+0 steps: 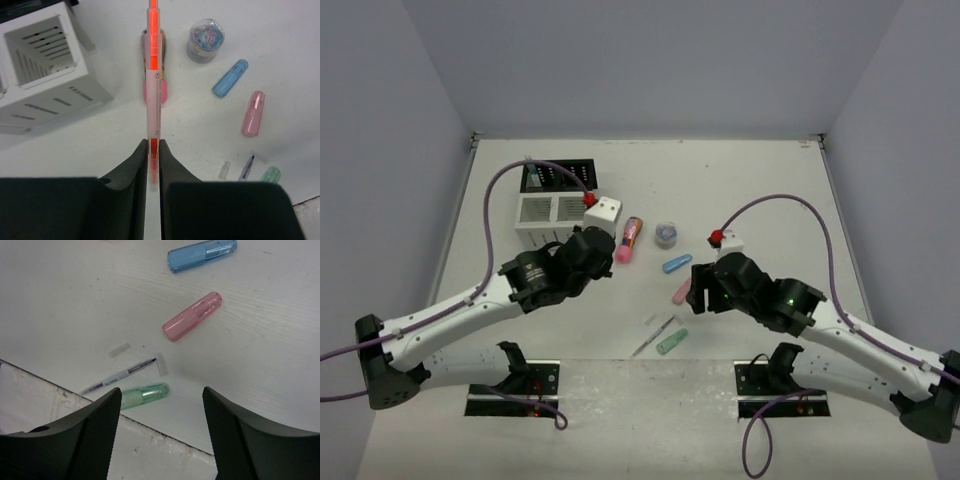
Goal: Sort the stationery into containers
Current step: Pick up the pen from the center of the board, then pick up the pen cap from the center of the board.
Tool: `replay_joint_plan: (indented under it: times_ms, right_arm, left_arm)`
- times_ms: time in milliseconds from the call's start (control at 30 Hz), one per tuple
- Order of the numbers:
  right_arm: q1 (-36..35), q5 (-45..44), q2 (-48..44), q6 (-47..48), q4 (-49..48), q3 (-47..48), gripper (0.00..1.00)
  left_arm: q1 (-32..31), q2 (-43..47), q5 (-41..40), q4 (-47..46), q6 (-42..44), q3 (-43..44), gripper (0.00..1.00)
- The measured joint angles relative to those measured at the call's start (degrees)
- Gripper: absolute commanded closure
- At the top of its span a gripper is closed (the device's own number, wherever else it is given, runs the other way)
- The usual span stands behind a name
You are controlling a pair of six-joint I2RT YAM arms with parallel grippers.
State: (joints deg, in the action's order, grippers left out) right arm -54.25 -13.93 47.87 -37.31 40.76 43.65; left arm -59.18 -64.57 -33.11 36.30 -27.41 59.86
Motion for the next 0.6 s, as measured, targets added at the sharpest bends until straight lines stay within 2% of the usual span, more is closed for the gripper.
replay_joint_plan:
  times_ms: [267, 367, 433, 600]
  right_arm:
    - [0.0, 4.6, 17.6, 2.5, -4.8, 2.8, 0.38]
    - [-0.4, 6.5, 21.1, 7.9, -5.9, 5.6, 0.33]
    - [-1.6, 8.1, 21.5, 14.3, -7.4, 6.3, 0.27]
    - [-6.9, 11.1, 21.2, 36.7, -12.1, 5.4, 0.20]
  left_arm:
    - [0.7, 11.2, -3.1, 4.8, 0.8, -1.8, 1.00]
    - [0.7, 16.7, -3.1, 5.2, 1.6, -5.6, 1.00]
    - [0.7, 19.9, -3.1, 4.7, 2.1, -8.2, 1.00]
    - [0.7, 24.2, -1.9, 3.2, 3.0, -12.7, 1.00]
